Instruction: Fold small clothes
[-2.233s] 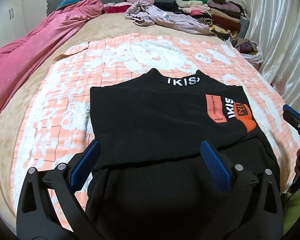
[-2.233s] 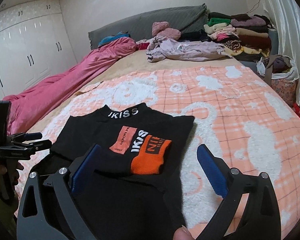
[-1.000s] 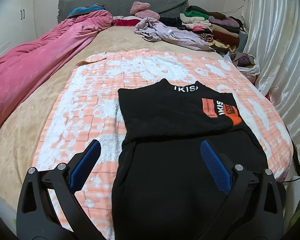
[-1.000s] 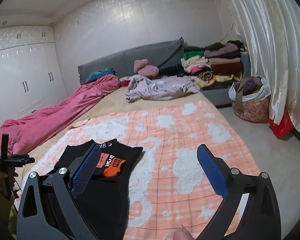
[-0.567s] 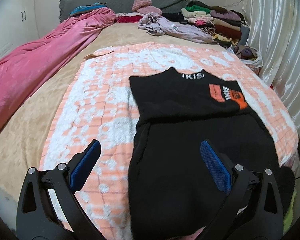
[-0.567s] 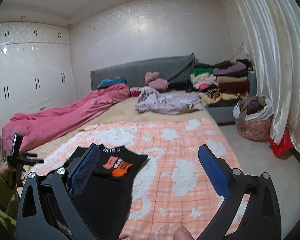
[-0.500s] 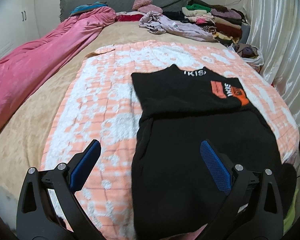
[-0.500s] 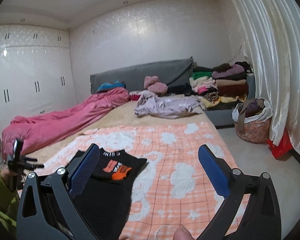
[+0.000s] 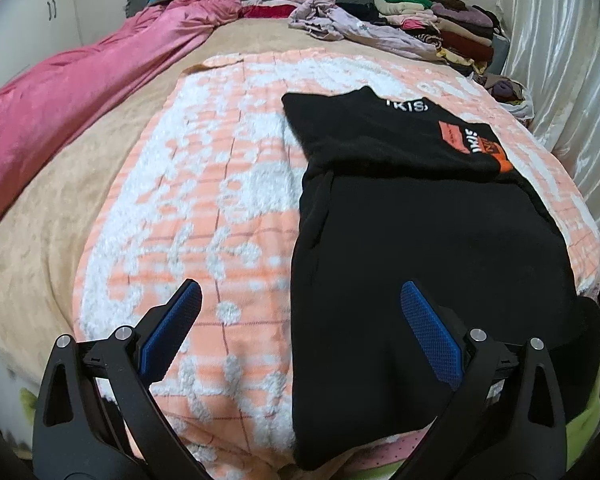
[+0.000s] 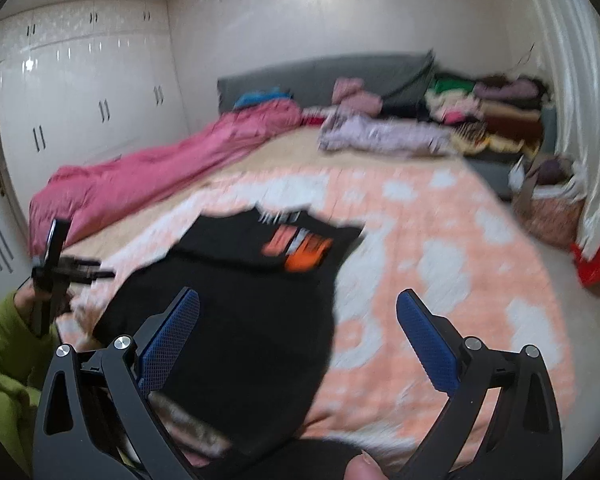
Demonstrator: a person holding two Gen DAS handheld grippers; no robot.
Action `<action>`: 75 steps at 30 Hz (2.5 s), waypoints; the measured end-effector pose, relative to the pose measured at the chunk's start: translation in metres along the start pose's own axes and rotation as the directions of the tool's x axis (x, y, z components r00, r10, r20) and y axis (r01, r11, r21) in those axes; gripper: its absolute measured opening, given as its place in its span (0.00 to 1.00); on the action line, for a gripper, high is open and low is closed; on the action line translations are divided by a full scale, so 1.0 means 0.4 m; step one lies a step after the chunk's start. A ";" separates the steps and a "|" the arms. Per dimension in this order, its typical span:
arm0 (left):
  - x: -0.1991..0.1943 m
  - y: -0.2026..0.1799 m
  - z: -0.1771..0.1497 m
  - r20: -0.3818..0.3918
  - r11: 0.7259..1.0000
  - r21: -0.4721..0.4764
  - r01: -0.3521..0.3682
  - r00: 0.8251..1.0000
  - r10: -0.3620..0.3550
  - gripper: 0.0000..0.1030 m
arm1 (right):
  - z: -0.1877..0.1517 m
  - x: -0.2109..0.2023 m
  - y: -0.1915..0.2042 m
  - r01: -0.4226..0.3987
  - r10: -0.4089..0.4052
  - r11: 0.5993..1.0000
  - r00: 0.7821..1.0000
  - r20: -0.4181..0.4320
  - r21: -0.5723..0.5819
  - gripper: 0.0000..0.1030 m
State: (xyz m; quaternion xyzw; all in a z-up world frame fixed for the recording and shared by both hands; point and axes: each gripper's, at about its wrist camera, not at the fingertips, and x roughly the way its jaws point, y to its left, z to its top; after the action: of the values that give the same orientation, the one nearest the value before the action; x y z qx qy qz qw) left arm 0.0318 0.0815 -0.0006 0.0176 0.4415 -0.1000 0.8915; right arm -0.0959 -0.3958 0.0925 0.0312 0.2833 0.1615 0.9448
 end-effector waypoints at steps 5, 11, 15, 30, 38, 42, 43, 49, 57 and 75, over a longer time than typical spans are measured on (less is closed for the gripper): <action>0.025 0.001 -0.046 -0.022 0.999 0.032 -0.017 1.000 0.018 0.91 | -0.090 0.102 0.037 -0.011 0.014 1.000 0.991 -0.134 0.024 0.96; 0.057 0.006 -0.096 -0.069 1.000 0.029 -0.001 0.998 0.003 0.91 | -0.179 0.202 0.042 0.030 -0.015 0.998 0.969 -0.247 0.056 0.96; 0.064 0.000 -0.116 -0.076 0.999 0.018 0.027 0.997 -0.025 0.91 | -0.213 0.240 0.044 0.064 -0.042 0.996 0.949 -0.311 0.058 0.95; 0.096 -0.020 -0.141 -0.096 0.997 -0.027 0.077 0.992 -0.080 0.68 | -0.233 0.295 0.003 0.076 -0.032 0.992 0.920 -0.390 0.099 0.55; 0.085 -0.024 -0.144 -0.099 0.991 -0.037 0.125 0.987 -0.128 0.27 | -0.239 0.288 0.003 0.008 0.041 0.993 0.911 -0.410 0.117 0.11; 0.091 -0.024 -0.144 -0.109 0.991 -0.039 0.131 0.985 -0.135 0.29 | -0.248 0.303 0.011 0.037 0.006 0.995 0.896 -0.445 0.088 0.19; 0.092 -0.026 -0.145 -0.112 0.991 -0.035 0.128 0.985 -0.131 0.32 | -0.251 0.305 0.010 0.035 0.010 0.995 0.894 -0.448 0.093 0.22; 0.100 -0.032 -0.149 -0.120 0.991 -0.032 0.129 0.984 -0.132 0.32 | -0.259 0.304 0.012 0.022 0.025 0.995 0.894 -0.448 0.100 0.23; 0.035 -0.001 -0.096 -0.060 0.965 -0.073 0.253 0.964 -0.257 0.05 | -0.194 0.250 -0.001 -0.071 0.125 0.984 0.933 -0.337 0.166 0.08; 0.068 0.118 0.215 0.074 0.863 -0.293 0.411 0.910 -0.408 0.05 | 0.115 0.361 -0.118 -0.138 0.178 0.945 0.978 -0.112 0.297 0.08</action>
State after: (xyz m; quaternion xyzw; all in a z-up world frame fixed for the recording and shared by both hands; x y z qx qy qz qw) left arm 0.1242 0.1131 0.0277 -0.2133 0.4410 -0.2182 0.8440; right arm 0.0563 -0.3921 0.0481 0.1797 0.3648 0.1956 0.8924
